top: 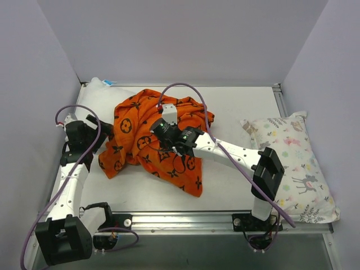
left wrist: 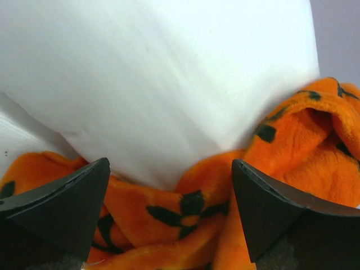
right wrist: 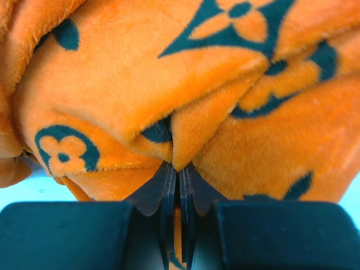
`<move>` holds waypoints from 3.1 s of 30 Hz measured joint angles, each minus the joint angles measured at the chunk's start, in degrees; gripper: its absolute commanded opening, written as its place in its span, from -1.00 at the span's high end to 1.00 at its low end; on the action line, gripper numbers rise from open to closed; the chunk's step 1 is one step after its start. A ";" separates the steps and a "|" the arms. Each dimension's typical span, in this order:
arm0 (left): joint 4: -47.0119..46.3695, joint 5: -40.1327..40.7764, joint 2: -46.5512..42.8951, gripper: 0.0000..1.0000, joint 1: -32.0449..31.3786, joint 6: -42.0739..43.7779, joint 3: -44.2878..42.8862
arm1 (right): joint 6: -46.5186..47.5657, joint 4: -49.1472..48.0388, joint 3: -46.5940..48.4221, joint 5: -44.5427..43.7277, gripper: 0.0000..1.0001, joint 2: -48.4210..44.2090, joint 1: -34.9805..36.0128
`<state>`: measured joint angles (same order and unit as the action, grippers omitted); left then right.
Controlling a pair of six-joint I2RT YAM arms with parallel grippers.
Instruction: Remove the pillowcase from the pillow
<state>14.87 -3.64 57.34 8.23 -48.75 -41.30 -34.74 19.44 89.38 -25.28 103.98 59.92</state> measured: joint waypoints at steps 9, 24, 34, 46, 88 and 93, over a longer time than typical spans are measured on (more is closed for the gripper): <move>-1.01 -0.02 6.25 -0.95 3.37 -0.22 -1.25 | 0.15 -0.94 -5.68 1.60 1.00 -6.29 -1.84; -11.96 -3.08 19.98 1.00 2.05 -3.87 -3.52 | 1.73 -2.60 -10.29 8.00 1.00 -9.92 -4.50; -6.32 -7.96 19.32 1.00 8.90 -4.33 -7.61 | 1.86 0.28 -18.71 12.72 1.00 -27.15 -19.28; 1.81 -10.34 16.74 1.00 12.24 -3.06 -9.68 | 1.95 6.75 -25.09 26.88 1.00 -39.23 -45.53; -6.32 -4.44 8.28 1.00 12.50 -0.35 3.19 | 21.27 16.90 36.98 14.49 1.00 19.80 -18.93; -6.01 -4.55 5.86 1.00 12.52 -0.39 4.68 | 17.57 18.49 30.58 15.08 1.00 15.80 -26.86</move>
<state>8.86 -8.19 63.20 20.75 -49.15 -36.62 -17.17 37.93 119.96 -10.20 119.79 33.06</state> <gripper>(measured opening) 0.017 0.043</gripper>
